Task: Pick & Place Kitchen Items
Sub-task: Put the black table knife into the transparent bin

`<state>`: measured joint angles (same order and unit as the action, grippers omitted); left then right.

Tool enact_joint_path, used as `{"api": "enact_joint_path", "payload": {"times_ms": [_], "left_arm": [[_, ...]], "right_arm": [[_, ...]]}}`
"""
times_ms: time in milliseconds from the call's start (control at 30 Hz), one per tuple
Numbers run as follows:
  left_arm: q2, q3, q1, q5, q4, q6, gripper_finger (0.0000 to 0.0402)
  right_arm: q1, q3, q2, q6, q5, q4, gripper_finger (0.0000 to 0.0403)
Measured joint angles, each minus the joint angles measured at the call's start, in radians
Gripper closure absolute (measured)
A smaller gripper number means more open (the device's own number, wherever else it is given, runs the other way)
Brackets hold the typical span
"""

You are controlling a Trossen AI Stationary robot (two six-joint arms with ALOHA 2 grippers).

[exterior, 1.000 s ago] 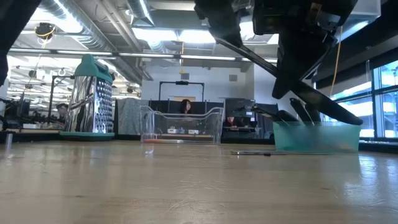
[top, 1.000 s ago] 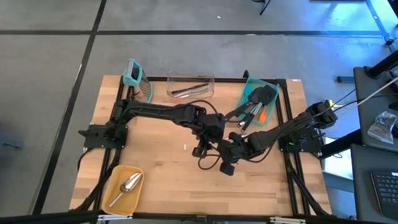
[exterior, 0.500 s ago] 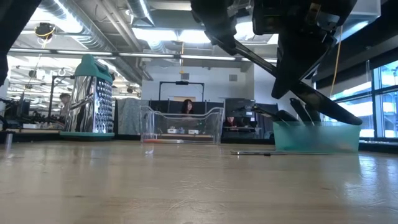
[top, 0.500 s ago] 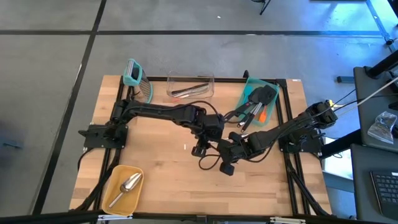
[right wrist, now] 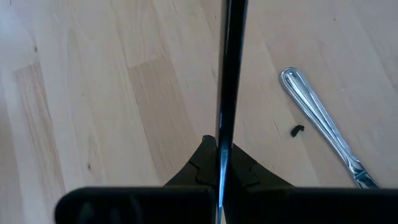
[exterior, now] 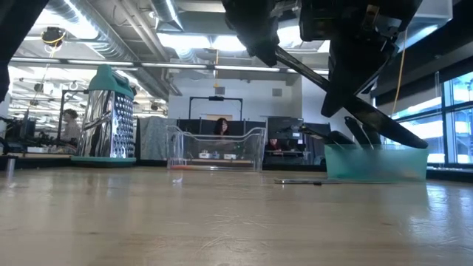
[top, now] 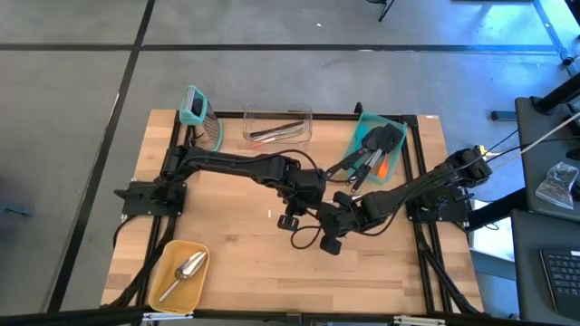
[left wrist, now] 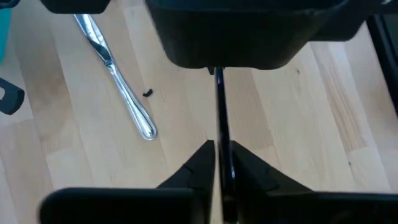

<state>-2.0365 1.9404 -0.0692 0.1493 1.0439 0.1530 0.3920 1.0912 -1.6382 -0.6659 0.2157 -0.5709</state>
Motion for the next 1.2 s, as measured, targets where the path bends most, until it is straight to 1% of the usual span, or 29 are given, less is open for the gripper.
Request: {"api": "enact_joint_path", "payload": {"times_ms": [100,200,267,467,567,633,767,1033,1200], "left_arm": [[0.0,0.0,-0.005,-0.001,-0.003,0.007,0.0387],[0.0,0.0,-0.009,-0.002,-0.004,0.007,0.0386],[0.0,0.0,-0.012,-0.002,-0.004,0.007,0.0371],[0.0,0.0,-0.021,0.002,-0.031,0.007,0.0294],[0.0,0.0,-0.026,0.002,-0.04,0.003,0.0272],[0.0,0.0,-0.028,0.002,-0.039,0.0,0.0266],[0.0,0.0,-0.028,-0.001,-0.04,-0.012,0.0271],[0.0,0.0,-0.027,-0.008,-0.051,-0.017,0.0311],[0.0,0.0,-0.028,-0.008,-0.067,-0.011,0.0317]], "right_arm": [[0.0,0.0,0.0,0.0,0.001,-0.001,0.0403],[0.0,0.0,0.0,0.0,0.001,-0.001,0.0403],[0.0,0.0,0.0,0.0,0.001,-0.001,0.0403],[0.0,0.0,0.0,0.0,0.001,0.0,0.0403],[-0.001,0.0,0.0,0.0,0.001,0.0,0.0403],[-0.001,0.0,0.0,0.0,0.001,0.0,0.0403],[-0.001,0.0,0.0,0.0,0.002,0.0,0.0403],[-0.01,0.0,0.0,0.001,0.002,-0.001,0.0403],[-0.009,0.0,0.0,0.001,0.014,-0.001,0.0403]]}}
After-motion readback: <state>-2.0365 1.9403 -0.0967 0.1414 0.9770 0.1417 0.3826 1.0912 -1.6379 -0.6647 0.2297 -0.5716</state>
